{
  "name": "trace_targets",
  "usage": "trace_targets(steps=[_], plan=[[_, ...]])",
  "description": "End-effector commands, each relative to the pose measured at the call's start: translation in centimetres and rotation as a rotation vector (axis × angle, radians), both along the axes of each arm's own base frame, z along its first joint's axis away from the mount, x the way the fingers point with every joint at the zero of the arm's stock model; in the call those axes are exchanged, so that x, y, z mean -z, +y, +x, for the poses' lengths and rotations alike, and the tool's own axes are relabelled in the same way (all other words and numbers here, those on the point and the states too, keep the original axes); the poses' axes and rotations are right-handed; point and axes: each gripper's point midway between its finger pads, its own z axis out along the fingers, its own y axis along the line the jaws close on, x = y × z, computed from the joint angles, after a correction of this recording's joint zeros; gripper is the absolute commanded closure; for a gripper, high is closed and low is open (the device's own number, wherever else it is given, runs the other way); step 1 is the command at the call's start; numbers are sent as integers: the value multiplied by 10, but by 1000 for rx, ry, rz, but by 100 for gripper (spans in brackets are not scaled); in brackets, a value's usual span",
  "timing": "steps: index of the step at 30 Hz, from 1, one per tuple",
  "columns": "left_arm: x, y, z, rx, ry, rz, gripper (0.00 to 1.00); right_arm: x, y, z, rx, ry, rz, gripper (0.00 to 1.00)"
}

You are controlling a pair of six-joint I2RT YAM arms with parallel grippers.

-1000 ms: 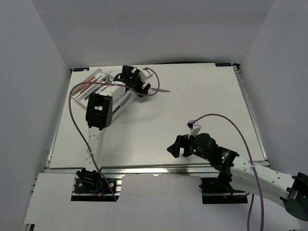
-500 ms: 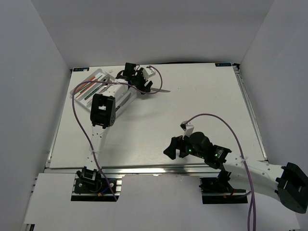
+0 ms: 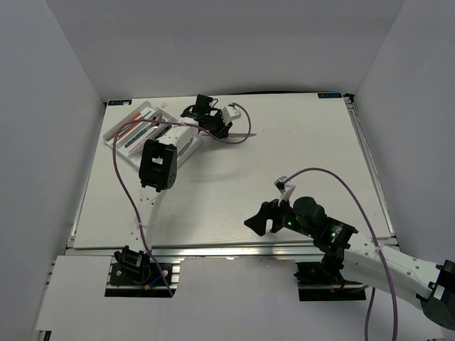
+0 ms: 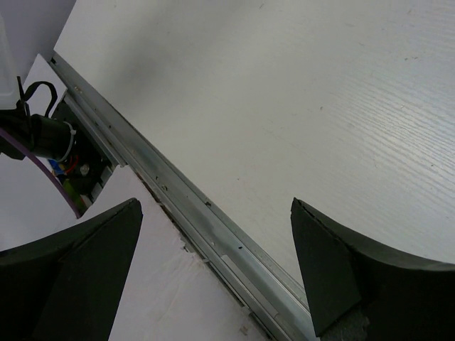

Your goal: Sort the eating utensils into containers

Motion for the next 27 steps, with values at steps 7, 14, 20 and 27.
trace_targets(steps=[7, 14, 20, 27], plan=[[52, -69, -83, 103, 174, 77, 72, -12, -12, -1, 25, -27, -13, 11], [52, -97, -100, 11, 258, 11, 91, -19, -26, -6, 53, -30, 10, 11], [27, -91, -108, -105, 260, -33, 39, -26, -39, -10, 82, -28, 9, 11], [32, -69, -120, -46, 321, 157, 39, -42, -50, -15, 112, -26, 51, 11]])
